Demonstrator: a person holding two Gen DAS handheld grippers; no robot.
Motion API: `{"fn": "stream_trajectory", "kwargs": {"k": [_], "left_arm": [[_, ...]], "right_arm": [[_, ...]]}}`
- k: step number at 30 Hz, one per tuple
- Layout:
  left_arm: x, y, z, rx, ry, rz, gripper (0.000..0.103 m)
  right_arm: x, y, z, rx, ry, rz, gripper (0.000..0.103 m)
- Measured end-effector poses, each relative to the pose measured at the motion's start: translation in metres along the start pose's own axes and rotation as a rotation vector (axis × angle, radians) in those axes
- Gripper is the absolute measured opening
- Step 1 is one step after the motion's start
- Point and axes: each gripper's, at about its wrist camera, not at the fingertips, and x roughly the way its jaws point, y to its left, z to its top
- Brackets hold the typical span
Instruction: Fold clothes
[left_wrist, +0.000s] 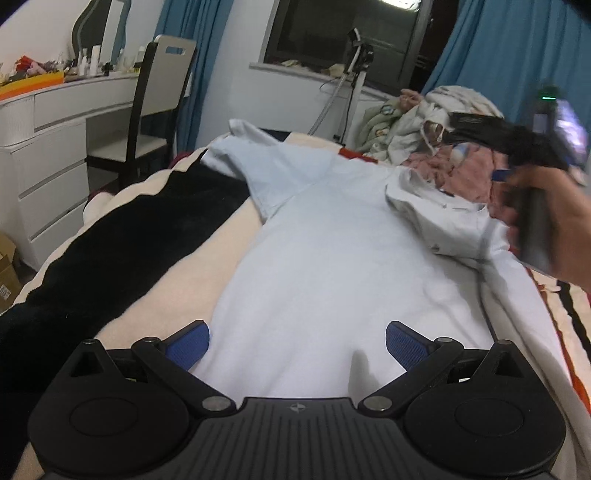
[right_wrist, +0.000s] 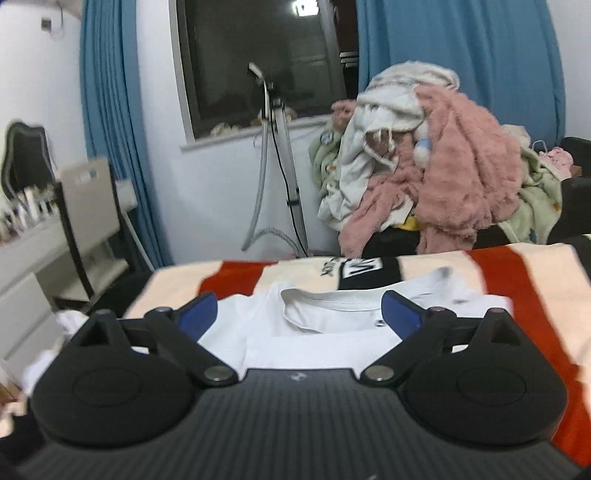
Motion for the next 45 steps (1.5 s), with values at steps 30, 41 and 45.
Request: {"fn": "stream_trajectory", "kwargs": {"k": [30, 41, 45], "left_arm": [[-0.156, -0.118, -0.082, 0.364, -0.072, -0.212, 0.1], [-0.147, -0.237, -0.132, 0.358, 0.125, -0.499, 0.066], [-0.144, -0.274, -0.159, 0.399, 0.172, -0.613, 0.049]], "right_arm": [[-0.412, -0.102, -0.135, 0.184, -0.173, -0.14, 0.097], [-0.452, -0.209, -0.141, 0.463, -0.307, -0.325, 0.097], [-0.45, -0.218, -0.148, 0.463, -0.33, -0.391, 0.097]]}}
